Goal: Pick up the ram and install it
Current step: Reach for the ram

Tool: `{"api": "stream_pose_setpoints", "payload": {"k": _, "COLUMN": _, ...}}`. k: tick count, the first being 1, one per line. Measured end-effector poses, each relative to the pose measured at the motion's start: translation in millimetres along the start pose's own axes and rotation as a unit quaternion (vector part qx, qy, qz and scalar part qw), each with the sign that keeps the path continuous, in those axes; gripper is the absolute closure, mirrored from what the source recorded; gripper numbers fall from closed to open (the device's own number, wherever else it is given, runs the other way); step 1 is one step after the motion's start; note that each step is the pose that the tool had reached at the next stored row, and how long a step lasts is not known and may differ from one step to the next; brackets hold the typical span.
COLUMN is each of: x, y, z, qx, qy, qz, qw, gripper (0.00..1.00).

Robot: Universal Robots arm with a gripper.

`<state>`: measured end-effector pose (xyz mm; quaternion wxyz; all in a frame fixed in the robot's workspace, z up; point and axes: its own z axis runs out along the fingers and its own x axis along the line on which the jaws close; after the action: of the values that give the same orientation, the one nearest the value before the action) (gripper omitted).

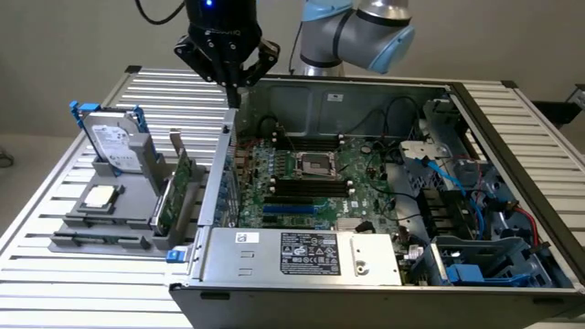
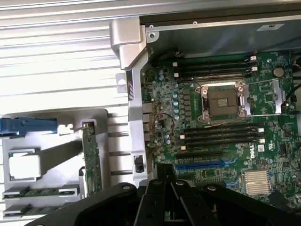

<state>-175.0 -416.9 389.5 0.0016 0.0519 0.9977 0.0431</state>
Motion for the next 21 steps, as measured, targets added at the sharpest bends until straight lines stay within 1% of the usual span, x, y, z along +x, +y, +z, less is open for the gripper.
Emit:
{"api": "stream_pose_setpoints", "payload": {"k": 7, "x": 24.8, "y": -19.1, "z": 1.0, "qx": 0.0000, "qy": 0.0000, "qz": 0.000, "qw": 1.0000, "gripper": 0.89}}
{"api": "stream_pose_setpoints", "payload": {"k": 11, "x": 41.8, "y": -29.0, "z": 1.7, "qx": 0.0000, "qy": 0.0000, "qz": 0.000, "qw": 1.0000, "gripper": 0.89}}
{"api": "stream_pose_setpoints", "payload": {"k": 14, "x": 55.1, "y": -35.4, "z": 2.5, "qx": 0.0000, "qy": 0.0000, "qz": 0.000, "qw": 1.0000, "gripper": 0.89}}
{"api": "stream_pose_setpoints", "payload": {"k": 21, "x": 85.6, "y": -47.1, "z": 4.4, "qx": -0.0001, "qy": 0.0000, "qz": 0.000, "qw": 1.0000, "gripper": 0.89}}
